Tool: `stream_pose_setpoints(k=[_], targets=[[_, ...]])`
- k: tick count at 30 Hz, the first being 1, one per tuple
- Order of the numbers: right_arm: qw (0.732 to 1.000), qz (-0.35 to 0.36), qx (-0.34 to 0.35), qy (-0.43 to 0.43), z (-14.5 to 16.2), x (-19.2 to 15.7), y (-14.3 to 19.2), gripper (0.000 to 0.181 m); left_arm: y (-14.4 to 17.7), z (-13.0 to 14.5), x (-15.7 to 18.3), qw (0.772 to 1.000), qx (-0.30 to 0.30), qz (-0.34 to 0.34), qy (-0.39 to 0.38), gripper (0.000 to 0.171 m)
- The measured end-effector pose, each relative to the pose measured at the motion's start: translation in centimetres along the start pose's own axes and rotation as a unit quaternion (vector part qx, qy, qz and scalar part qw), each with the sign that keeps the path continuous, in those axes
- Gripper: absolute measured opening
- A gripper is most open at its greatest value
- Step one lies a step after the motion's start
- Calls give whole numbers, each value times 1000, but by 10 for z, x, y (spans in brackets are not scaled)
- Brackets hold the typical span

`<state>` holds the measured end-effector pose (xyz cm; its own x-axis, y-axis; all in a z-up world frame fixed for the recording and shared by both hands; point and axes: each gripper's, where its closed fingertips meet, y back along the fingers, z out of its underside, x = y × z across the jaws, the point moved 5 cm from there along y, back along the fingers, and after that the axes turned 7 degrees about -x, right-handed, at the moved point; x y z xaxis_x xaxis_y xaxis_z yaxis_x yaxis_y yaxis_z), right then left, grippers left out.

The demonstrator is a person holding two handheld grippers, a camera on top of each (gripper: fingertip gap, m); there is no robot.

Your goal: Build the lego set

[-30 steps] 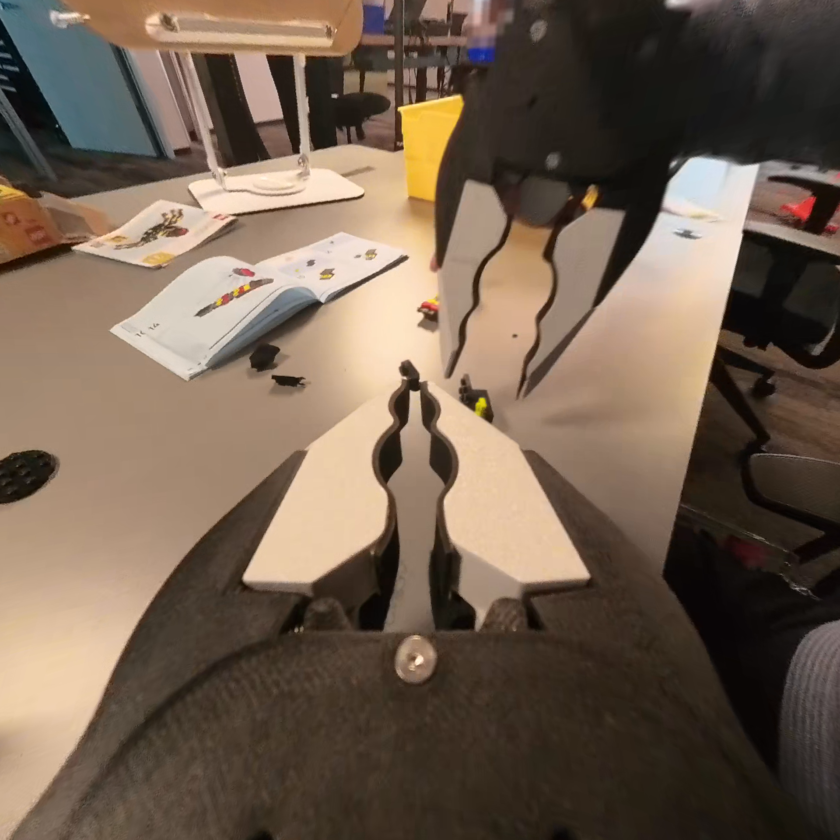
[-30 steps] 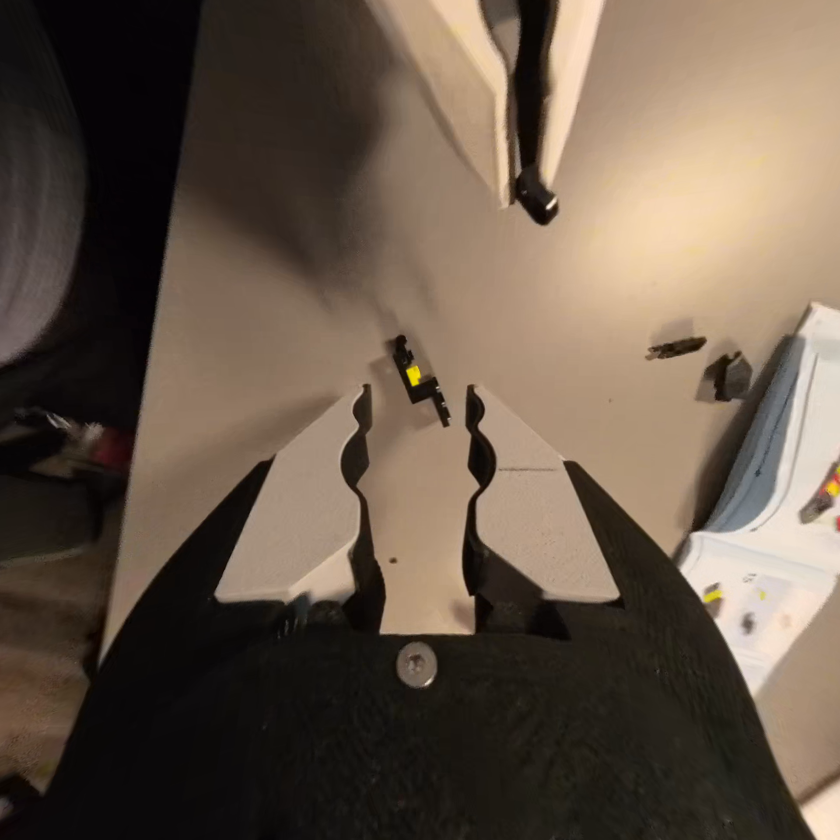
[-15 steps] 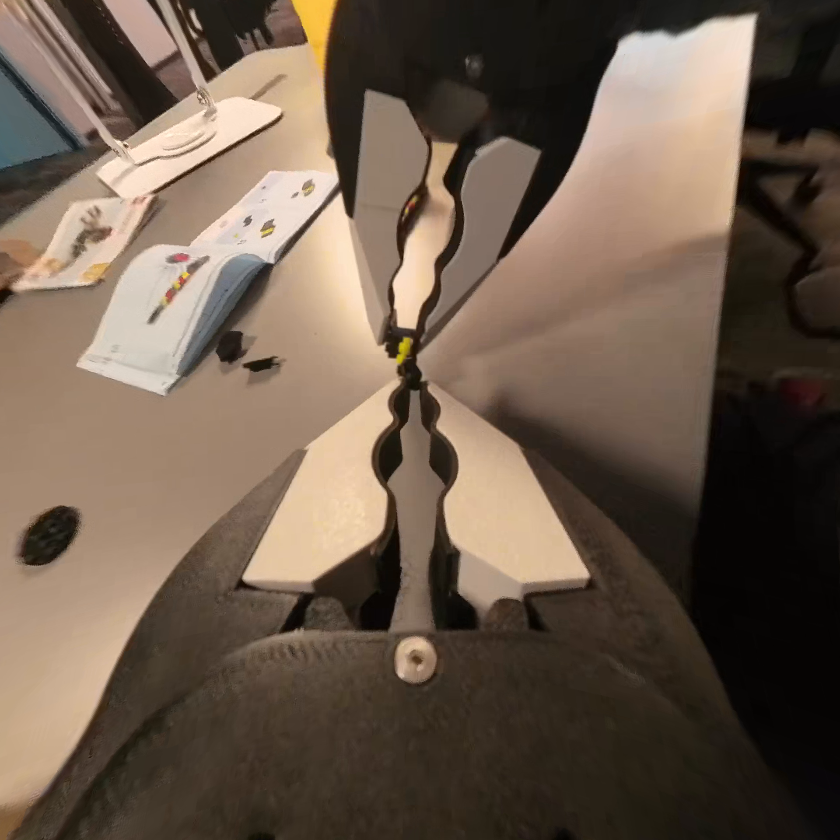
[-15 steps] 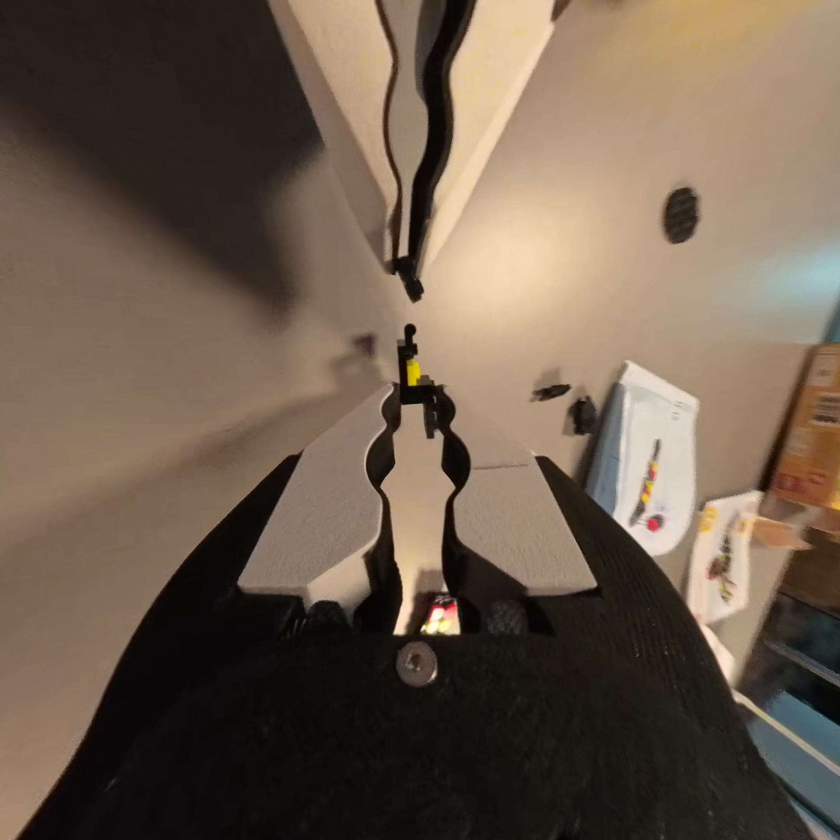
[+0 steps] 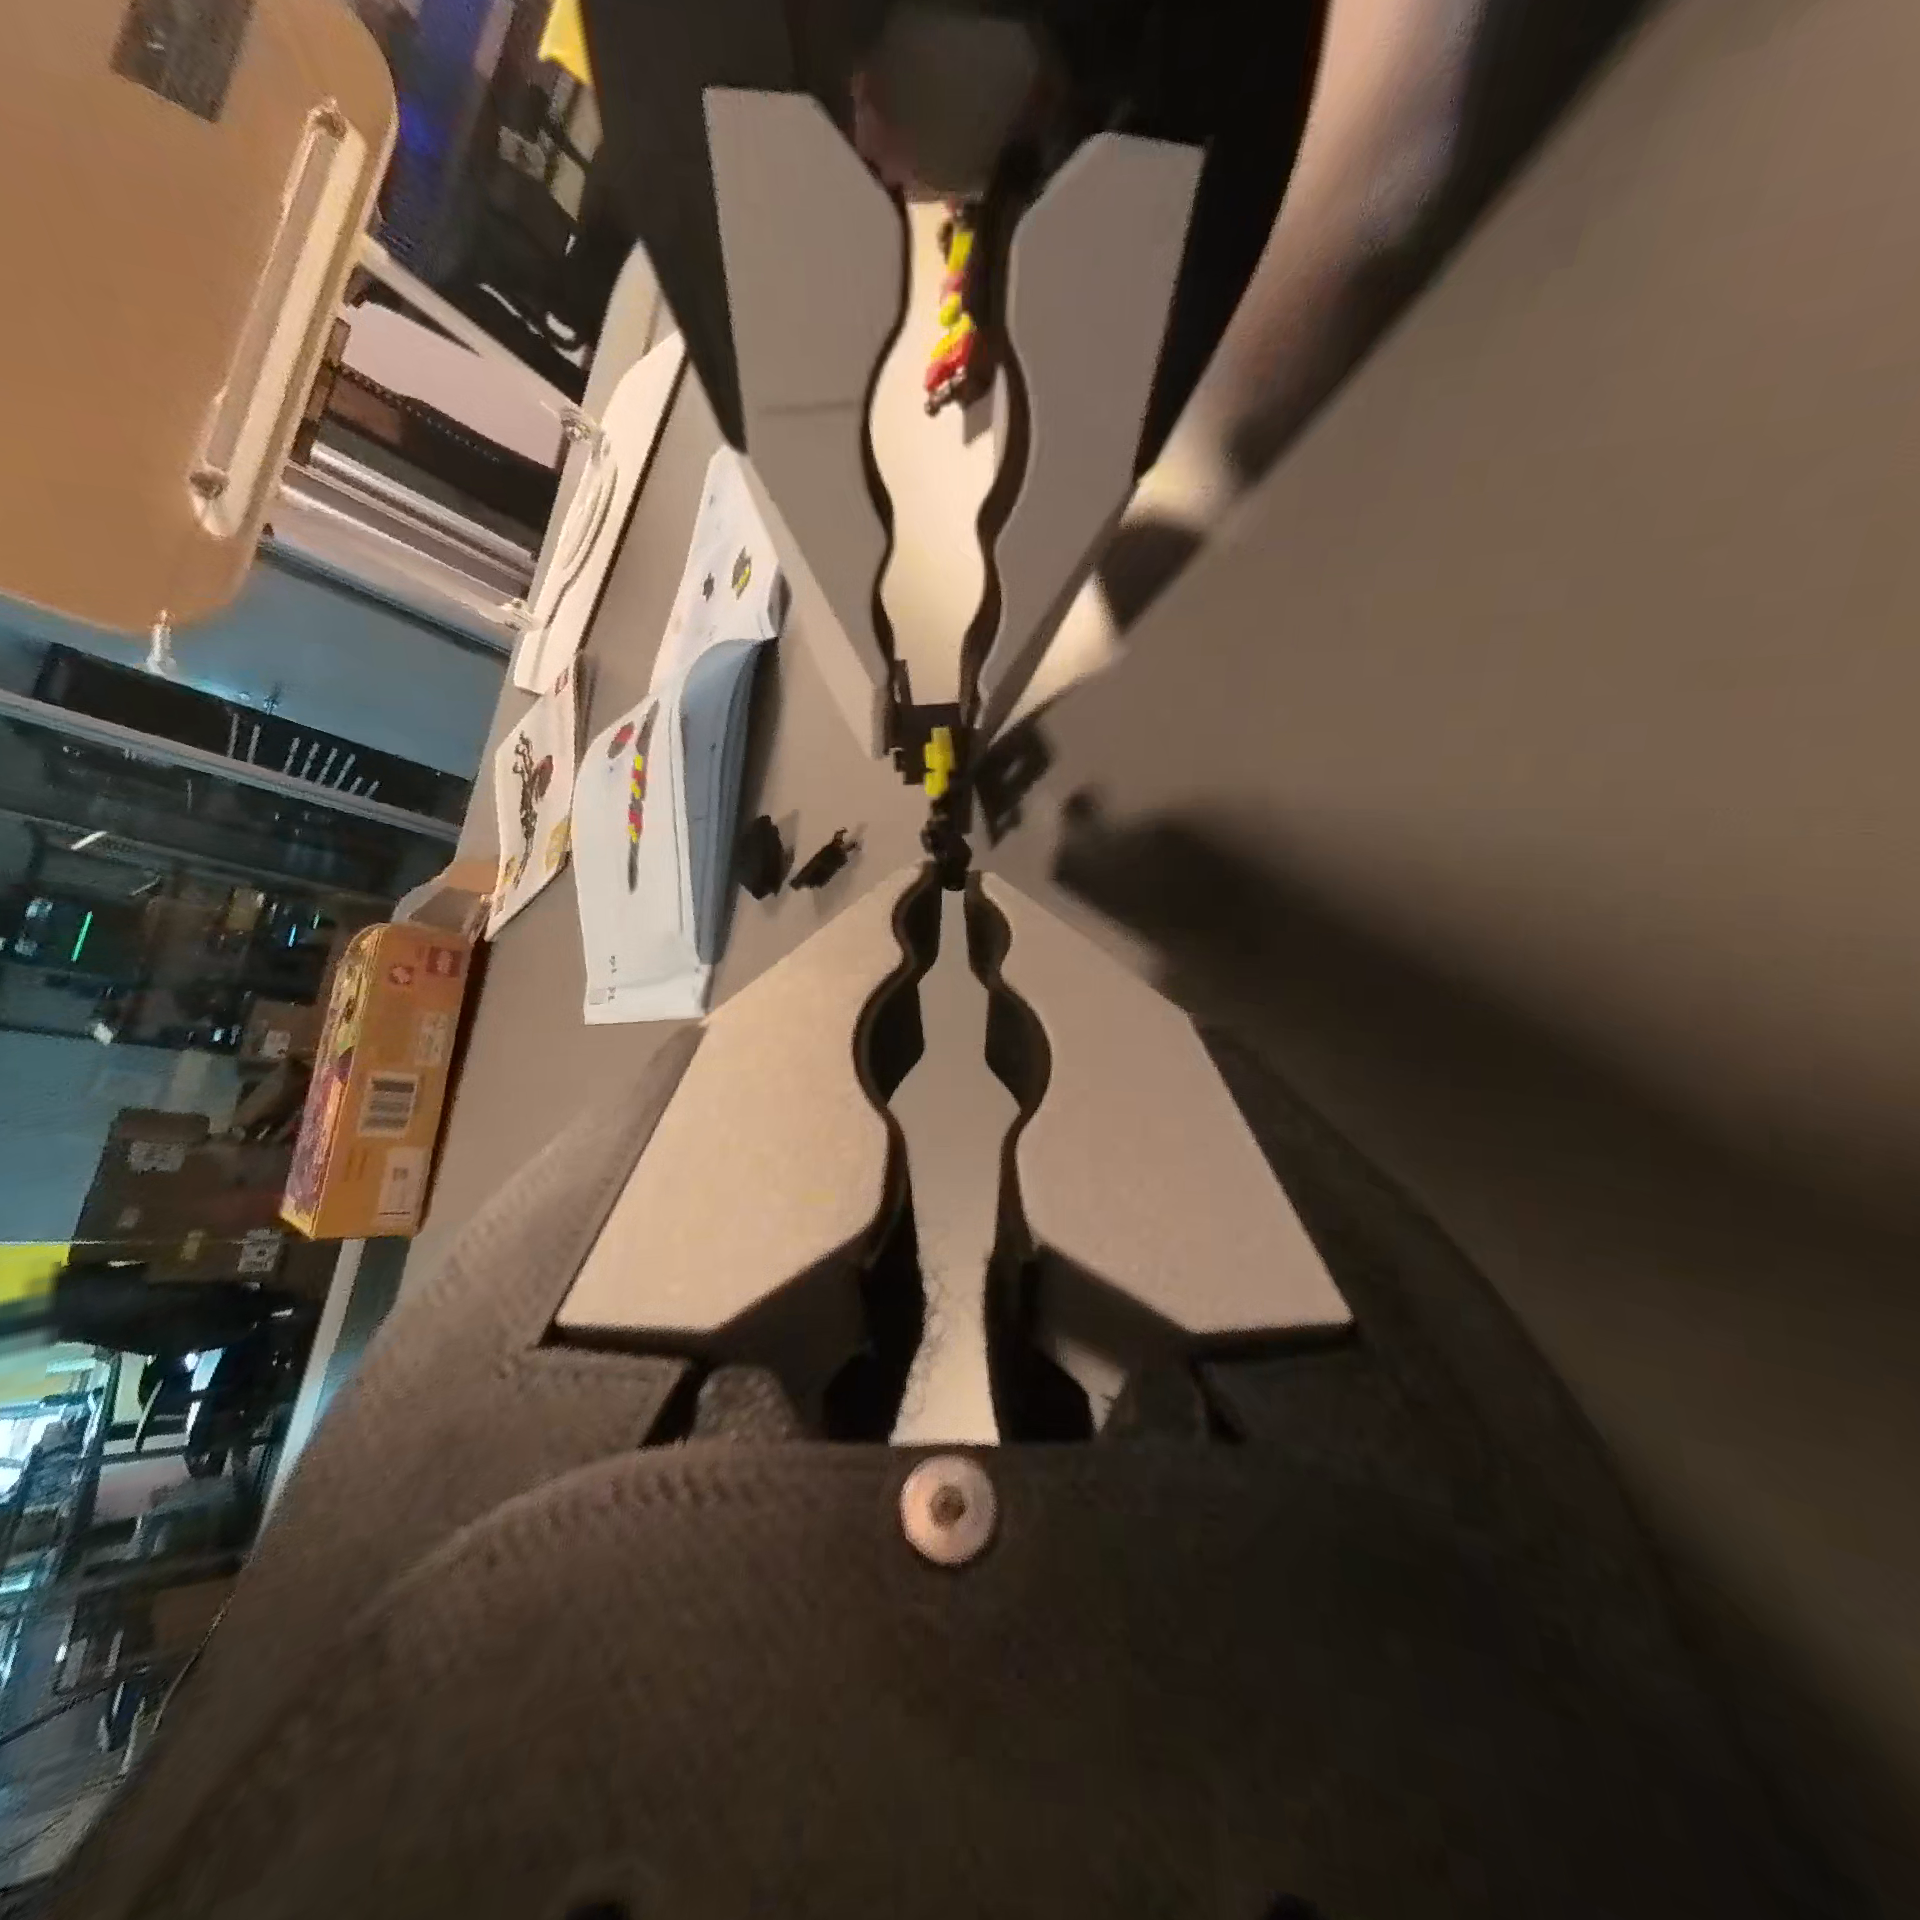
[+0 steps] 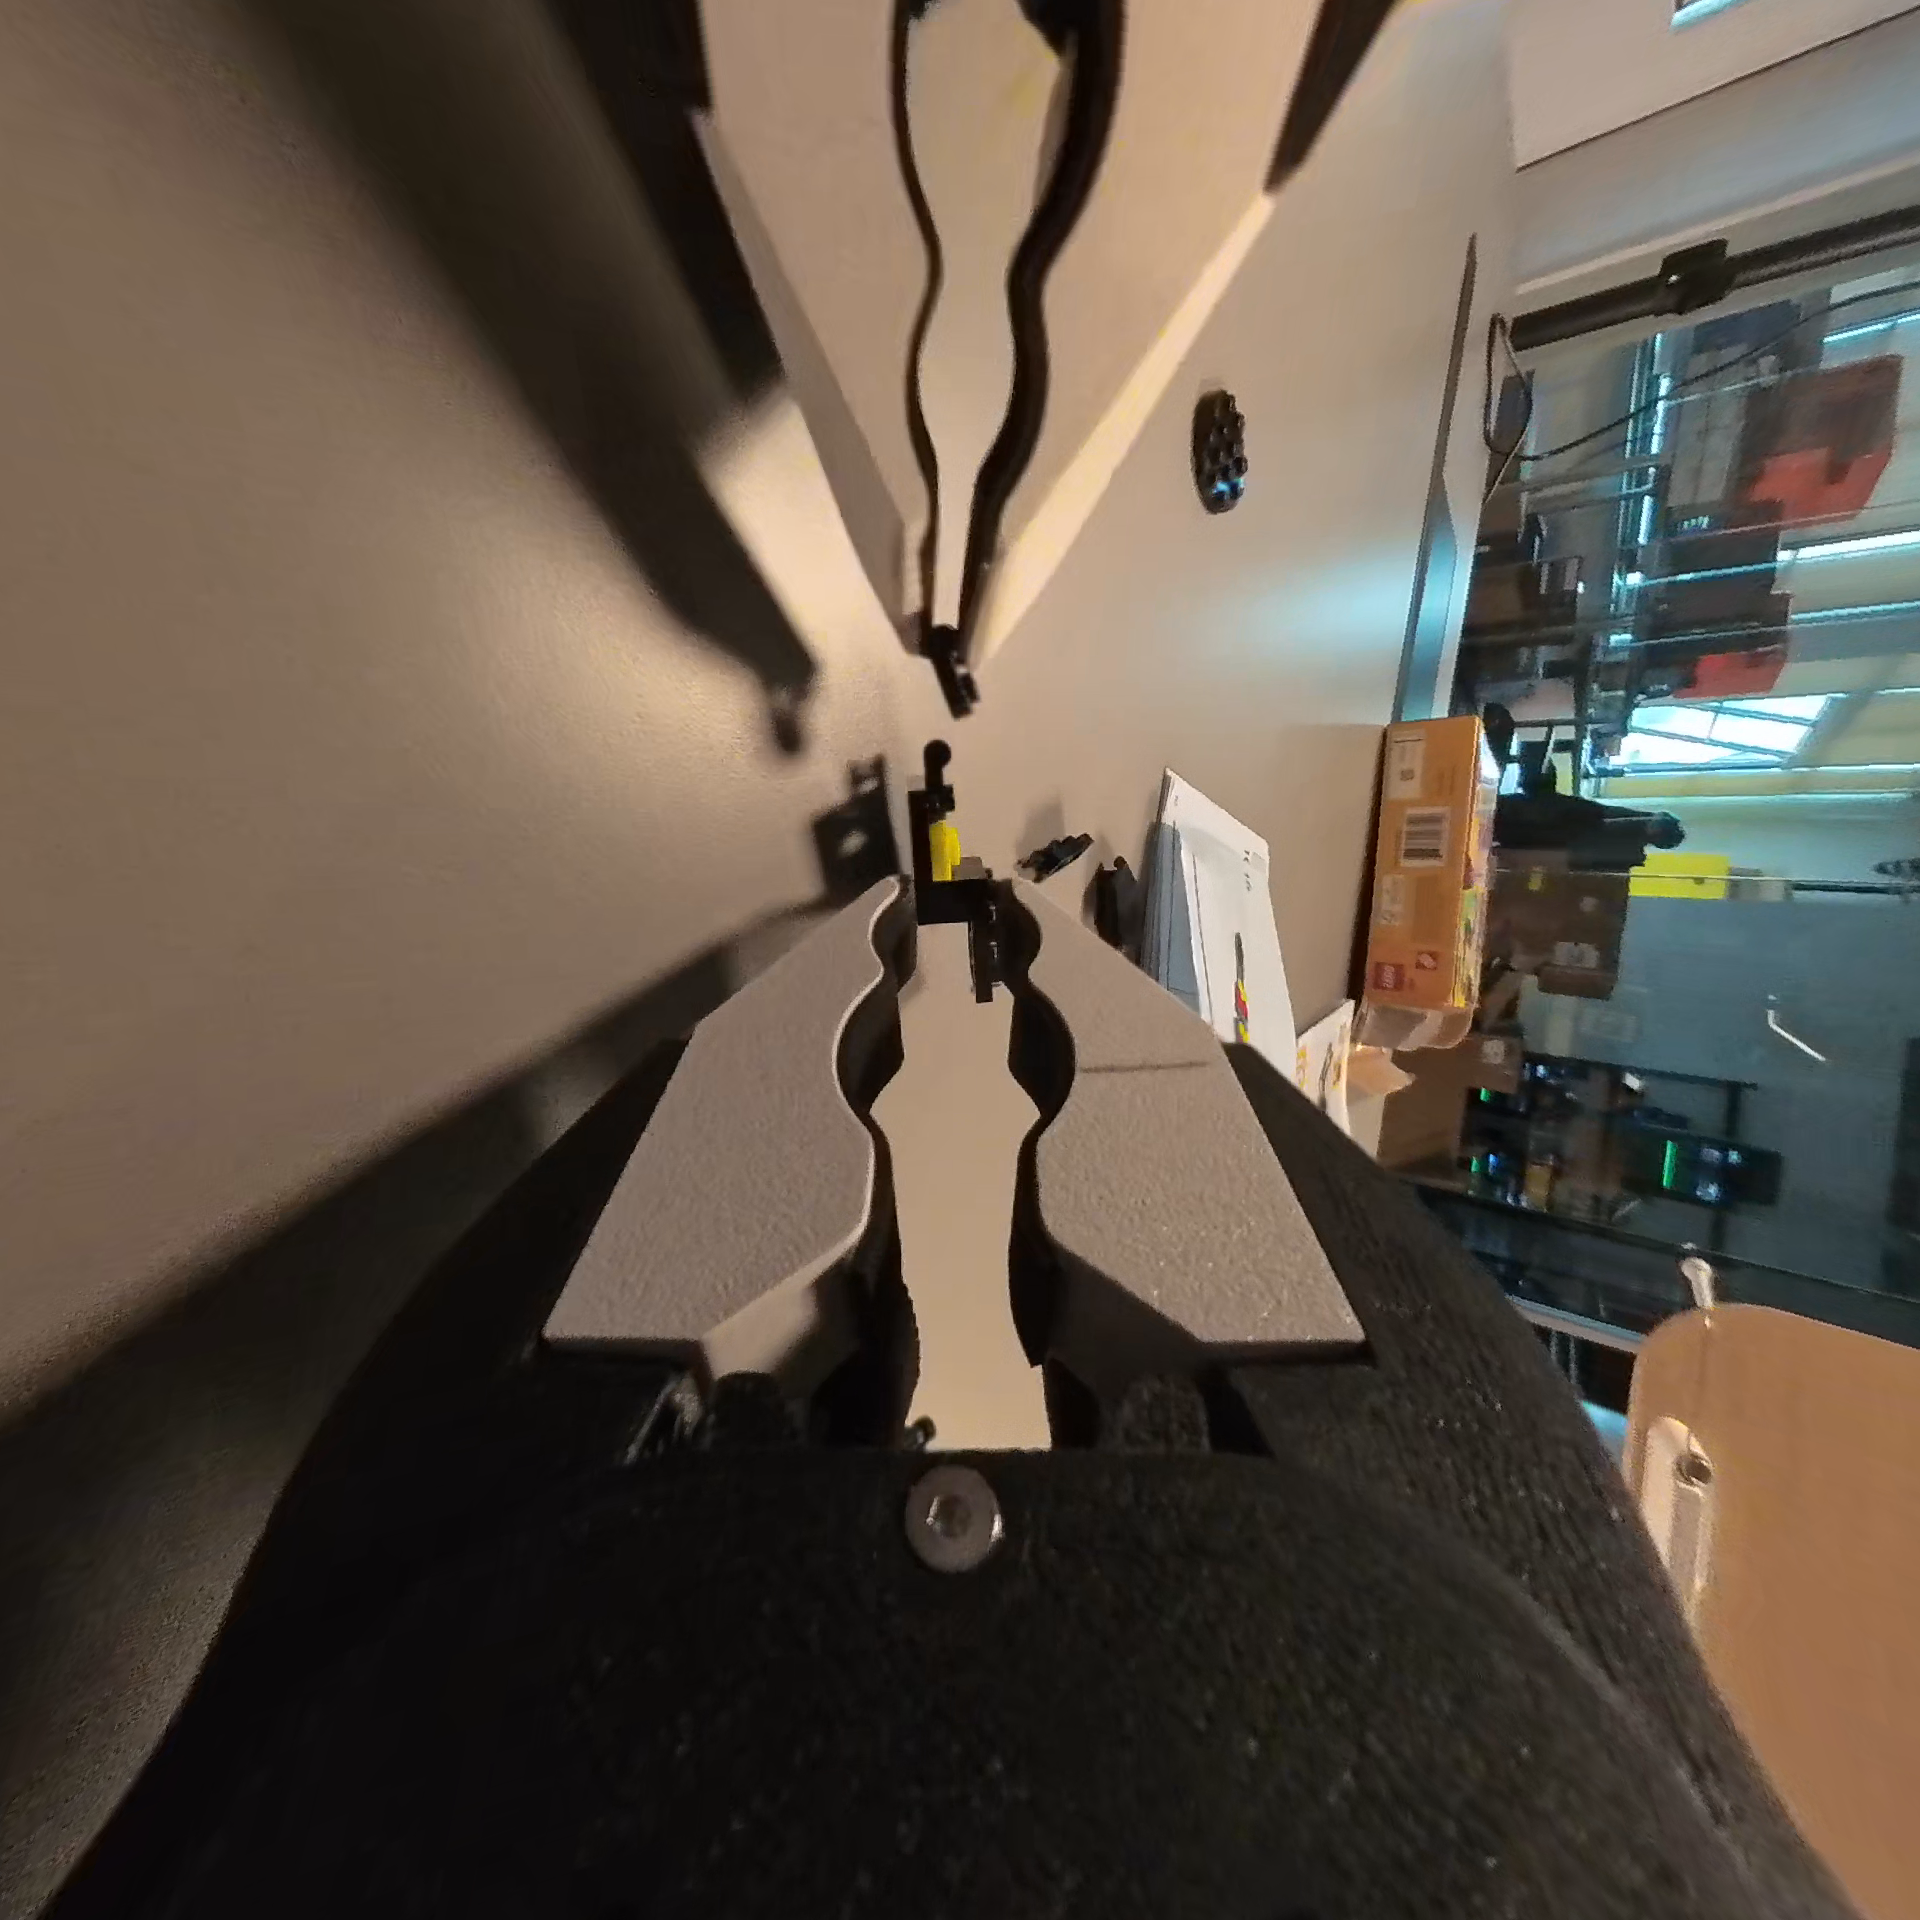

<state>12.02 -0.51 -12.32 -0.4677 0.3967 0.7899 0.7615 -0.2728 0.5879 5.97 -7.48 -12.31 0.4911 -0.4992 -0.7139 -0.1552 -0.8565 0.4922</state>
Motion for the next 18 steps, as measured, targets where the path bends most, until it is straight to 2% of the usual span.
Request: stream_pose_setpoints(k=[8, 18], targets=[[998, 47, -31, 37, -8, 6, 5, 13, -1, -5, -10, 997, -1, -63, -46, 4], [997, 60, -25, 49, -13, 4, 8, 13, -1, -6, -3, 994, -5, -64, -89, 4]])
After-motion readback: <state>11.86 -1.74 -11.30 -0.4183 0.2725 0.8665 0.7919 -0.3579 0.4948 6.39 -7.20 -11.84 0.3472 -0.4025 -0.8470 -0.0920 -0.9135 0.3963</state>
